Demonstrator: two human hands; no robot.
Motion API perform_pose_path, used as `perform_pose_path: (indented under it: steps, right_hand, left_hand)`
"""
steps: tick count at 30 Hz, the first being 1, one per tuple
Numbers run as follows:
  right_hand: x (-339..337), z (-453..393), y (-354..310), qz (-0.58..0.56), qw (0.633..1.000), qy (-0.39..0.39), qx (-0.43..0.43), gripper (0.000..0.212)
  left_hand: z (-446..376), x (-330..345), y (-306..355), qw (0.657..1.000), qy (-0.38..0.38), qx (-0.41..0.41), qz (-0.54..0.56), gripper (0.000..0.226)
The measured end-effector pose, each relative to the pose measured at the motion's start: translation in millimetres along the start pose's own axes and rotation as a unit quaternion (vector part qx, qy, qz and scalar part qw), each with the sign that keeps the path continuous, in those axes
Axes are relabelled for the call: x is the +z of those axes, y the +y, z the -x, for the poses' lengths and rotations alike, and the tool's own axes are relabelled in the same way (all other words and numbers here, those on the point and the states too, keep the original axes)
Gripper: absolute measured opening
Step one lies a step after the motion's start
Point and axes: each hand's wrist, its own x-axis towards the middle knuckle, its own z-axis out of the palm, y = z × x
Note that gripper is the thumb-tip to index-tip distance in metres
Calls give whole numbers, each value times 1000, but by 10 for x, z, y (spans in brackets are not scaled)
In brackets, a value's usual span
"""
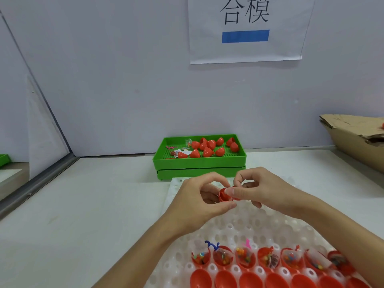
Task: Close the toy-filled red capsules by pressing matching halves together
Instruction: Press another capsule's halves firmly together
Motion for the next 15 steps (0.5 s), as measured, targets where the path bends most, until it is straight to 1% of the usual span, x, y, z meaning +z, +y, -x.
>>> perform_pose_path:
  steps: [2, 5, 7, 9, 10, 11, 13, 15]
  right_hand:
    - [0, 0, 2, 2, 1000, -4, -2, 35]
    - [-7, 8, 0, -8, 1000, 5, -9, 31]
    - [-17, 3, 14, -33, 999, 20, -16, 24]
    - [-29, -16, 58, -75, 996, 38, -1, 12]
    - [-34, -27, 79, -90, 995, 45, 12, 17]
    - [-34, -29, 84, -95, 994, 48, 25, 29]
    - [-43, -35, 86, -79, 996, 33, 32, 44]
    - [-51, -35, 83, -73, 997, 7, 23, 41]
  left_hand:
    - [3, 4, 2, 1000, 4, 3, 3, 20]
    - [-7, 5, 3, 1000, 15, -1, 10, 17]
    - [-14, -3, 5, 999, 26, -2, 24, 17]
    - [-21, -14, 2, 998, 40, -5, 48, 15]
    - [-26, -19, 1, 997, 48, -6, 60, 14]
    - [-28, -23, -1, 996, 55, -6, 72, 14]
    - [-31, -31, -1, 994, 64, -5, 87, 14]
    - [-31, -31, -6, 994, 64, -4, 85, 15]
